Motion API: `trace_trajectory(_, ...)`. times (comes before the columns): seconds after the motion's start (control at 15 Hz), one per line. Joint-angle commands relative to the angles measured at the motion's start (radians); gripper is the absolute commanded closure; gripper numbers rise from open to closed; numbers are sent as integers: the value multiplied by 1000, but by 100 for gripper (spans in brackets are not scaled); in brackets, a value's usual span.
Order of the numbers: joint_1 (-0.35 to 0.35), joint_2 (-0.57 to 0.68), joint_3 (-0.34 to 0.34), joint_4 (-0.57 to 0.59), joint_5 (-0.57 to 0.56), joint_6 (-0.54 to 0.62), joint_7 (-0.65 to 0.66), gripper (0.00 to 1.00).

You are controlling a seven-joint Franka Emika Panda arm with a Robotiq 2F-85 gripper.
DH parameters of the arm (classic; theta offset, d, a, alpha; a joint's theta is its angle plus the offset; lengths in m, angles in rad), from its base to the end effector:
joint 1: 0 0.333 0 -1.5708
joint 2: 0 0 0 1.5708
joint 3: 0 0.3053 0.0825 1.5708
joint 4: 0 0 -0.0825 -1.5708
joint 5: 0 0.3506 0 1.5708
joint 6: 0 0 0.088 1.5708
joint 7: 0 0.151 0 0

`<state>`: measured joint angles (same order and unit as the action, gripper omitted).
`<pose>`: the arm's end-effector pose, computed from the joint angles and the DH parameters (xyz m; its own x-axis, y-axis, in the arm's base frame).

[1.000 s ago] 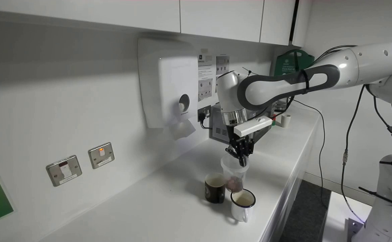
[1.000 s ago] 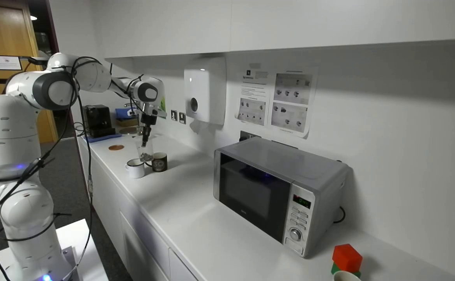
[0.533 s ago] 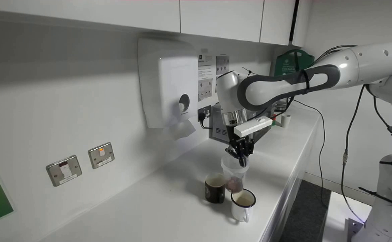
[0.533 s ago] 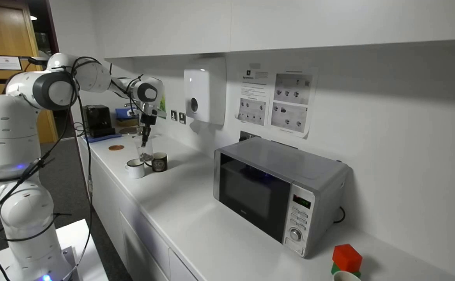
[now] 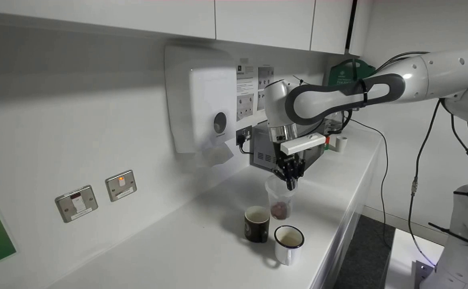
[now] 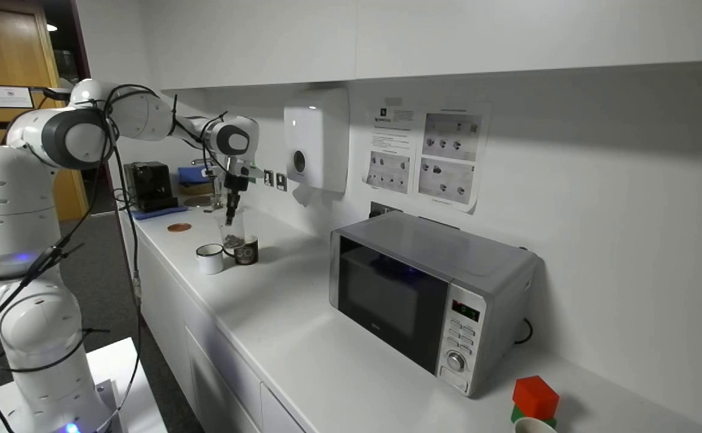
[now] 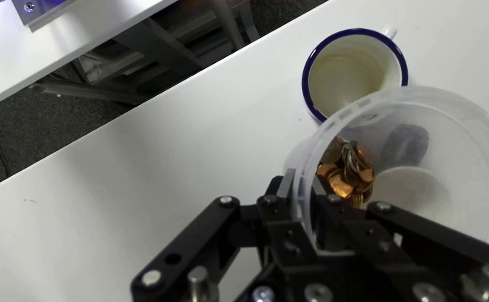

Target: Pick up the colourless cup from the countertop and pour its contents in the two cups.

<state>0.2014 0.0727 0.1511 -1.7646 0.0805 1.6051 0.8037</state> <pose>0.4801 0.1877 0.4526 0.8671 -0.4454 -0.2230 -0.4332 -0.8953 0.1038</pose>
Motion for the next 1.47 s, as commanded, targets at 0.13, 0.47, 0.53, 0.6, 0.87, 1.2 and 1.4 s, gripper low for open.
trace_trajectory(0.13, -36, -135, -20, -88, 5, 12, 34, 98)
trace_trajectory(0.47, -44, -197, -8, -174, -89, -15, 156, 98)
trace_trajectory(0.53, -45, -207, -5, -192, -106, -20, 185, 98)
trace_trajectory(0.6, -45, -217, 0, -208, -121, -24, 220, 98)
trace_trajectory(0.87, -42, -240, 16, -236, -114, -40, 342, 98)
trace_trajectory(1.2, -23, -220, 72, -195, -119, -86, 524, 98)
trace_trajectory(1.4, -6, -194, 111, -172, -138, -95, 643, 98)
